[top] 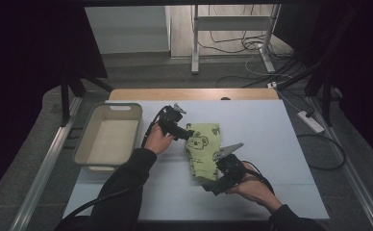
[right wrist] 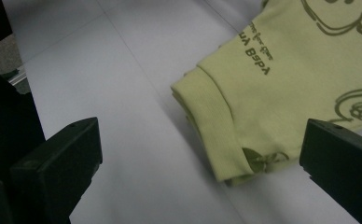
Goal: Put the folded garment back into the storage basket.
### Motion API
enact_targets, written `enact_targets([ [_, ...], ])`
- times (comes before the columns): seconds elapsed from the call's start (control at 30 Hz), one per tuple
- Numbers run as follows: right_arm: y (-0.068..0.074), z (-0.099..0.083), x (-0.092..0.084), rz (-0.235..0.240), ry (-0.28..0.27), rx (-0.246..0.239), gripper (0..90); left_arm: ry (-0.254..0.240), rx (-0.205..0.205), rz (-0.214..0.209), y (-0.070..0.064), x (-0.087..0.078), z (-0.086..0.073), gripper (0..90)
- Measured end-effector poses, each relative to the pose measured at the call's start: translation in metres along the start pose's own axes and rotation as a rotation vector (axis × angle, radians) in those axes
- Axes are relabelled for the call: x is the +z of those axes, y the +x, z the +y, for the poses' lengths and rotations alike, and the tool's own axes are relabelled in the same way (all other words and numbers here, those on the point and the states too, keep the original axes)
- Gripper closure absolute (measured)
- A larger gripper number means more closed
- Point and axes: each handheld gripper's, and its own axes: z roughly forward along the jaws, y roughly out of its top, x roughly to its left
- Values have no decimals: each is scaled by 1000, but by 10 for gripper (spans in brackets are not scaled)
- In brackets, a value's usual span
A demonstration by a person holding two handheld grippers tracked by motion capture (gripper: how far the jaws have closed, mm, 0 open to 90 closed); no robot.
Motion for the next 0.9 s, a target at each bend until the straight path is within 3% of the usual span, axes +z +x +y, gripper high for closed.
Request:
enact_targets([
  [0.37,-4,5,17,12,66,-18,0,6,-21,21,8,13,2,0],
  [0.73,-12,2,27,3,95,-47,3,55,-18,46,12,27,-1,0],
  [0.9,-14,-1,31,8,118,-67,8,67,-37,38,16,32,-3,0],
])
